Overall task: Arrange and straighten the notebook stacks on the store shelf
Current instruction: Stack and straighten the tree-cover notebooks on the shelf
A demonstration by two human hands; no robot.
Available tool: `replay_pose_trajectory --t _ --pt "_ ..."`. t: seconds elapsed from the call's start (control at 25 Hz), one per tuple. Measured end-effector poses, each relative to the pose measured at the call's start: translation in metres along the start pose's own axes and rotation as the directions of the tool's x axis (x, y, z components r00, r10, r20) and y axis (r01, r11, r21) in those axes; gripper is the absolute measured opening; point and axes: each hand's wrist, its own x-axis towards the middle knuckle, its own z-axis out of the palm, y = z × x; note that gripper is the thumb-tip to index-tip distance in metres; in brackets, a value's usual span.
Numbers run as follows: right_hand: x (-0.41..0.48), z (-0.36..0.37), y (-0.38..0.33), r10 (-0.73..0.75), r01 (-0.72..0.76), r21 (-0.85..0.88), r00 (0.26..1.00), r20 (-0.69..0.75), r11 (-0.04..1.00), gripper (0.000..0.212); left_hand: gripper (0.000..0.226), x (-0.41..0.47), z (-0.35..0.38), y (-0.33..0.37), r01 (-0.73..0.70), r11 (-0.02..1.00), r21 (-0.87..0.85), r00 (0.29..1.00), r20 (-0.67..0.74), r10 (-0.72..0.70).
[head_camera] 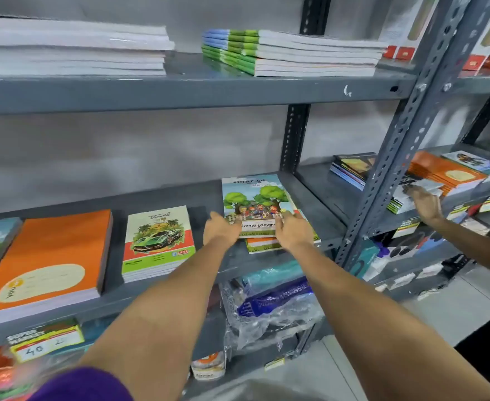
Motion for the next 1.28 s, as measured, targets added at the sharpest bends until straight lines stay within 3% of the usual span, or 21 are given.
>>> replay_pose_trajectory --t 0.12,0.24,0.32,0.44,0.52,0.6,0.68,0.8,0.96,1.16,1.28 --pt "0.015 0.003 0.013 0.03 -0.039 0.085 0.994 0.103 0.996 0.037 0.055 0.014 0.008 0.005 0.208 0.954 -0.215 0.977 0.088 -0.194" --pt "0.029 0.005 0.018 0.091 -0.116 0.145 0.982 0.166 0.983 0.032 0.041 0.025 0.013 0.01 0.302 0.866 -0.399 0.952 0.169 -0.255" --pt "0.036 0.007 0.022 0.117 -0.14 0.14 0.98 0.163 0.98 0.03 0.035 0.027 0.018 0.012 0.273 0.853 -0.444 0.961 0.157 -0.226" --pt "0.05 0.008 0.026 0.15 -0.158 0.041 0.978 0.147 0.987 0.05 0.024 0.025 0.019 0.01 0.214 0.787 -0.579 0.976 0.151 -0.155" --pt "0.065 0.006 0.019 0.21 -0.241 0.136 0.955 0.211 0.961 0.059 0.021 0.023 0.006 0.008 0.146 0.764 -0.629 0.989 0.123 -0.088" --pt "0.078 0.005 0.008 0.259 -0.361 0.328 0.913 0.316 0.873 0.05 0.023 0.022 -0.011 0.001 0.109 0.746 -0.657 0.993 0.103 -0.054" --pt "0.08 0.011 -0.011 0.257 -0.433 0.474 0.884 0.391 0.767 0.036 0.029 0.02 -0.033 -0.014 0.099 0.74 -0.665 0.995 0.077 -0.064" --pt "0.07 0.025 -0.061 0.196 -0.417 0.606 0.896 0.398 0.677 0.035 0.032 0.016 -0.079 -0.048 0.132 0.731 -0.669 0.988 0.03 -0.152" --pt "0.032 0.041 -0.158 -0.031 -0.381 0.744 0.88 0.473 0.548 0.018 0.035 0.0 -0.157 -0.12 0.071 0.807 -0.586 0.968 -0.153 -0.196" --pt "-0.044 0.065 -0.286 -0.234 -0.233 0.793 0.875 0.424 0.563 0.026 0.039 -0.025 -0.255 -0.224 0.099 0.888 -0.45 0.906 -0.328 -0.268" --pt "-0.087 0.077 -0.357 -0.295 -0.253 0.81 0.84 0.455 0.53 0.024 0.052 -0.041 -0.319 -0.279 0.143 0.942 -0.304 0.832 -0.478 -0.281"
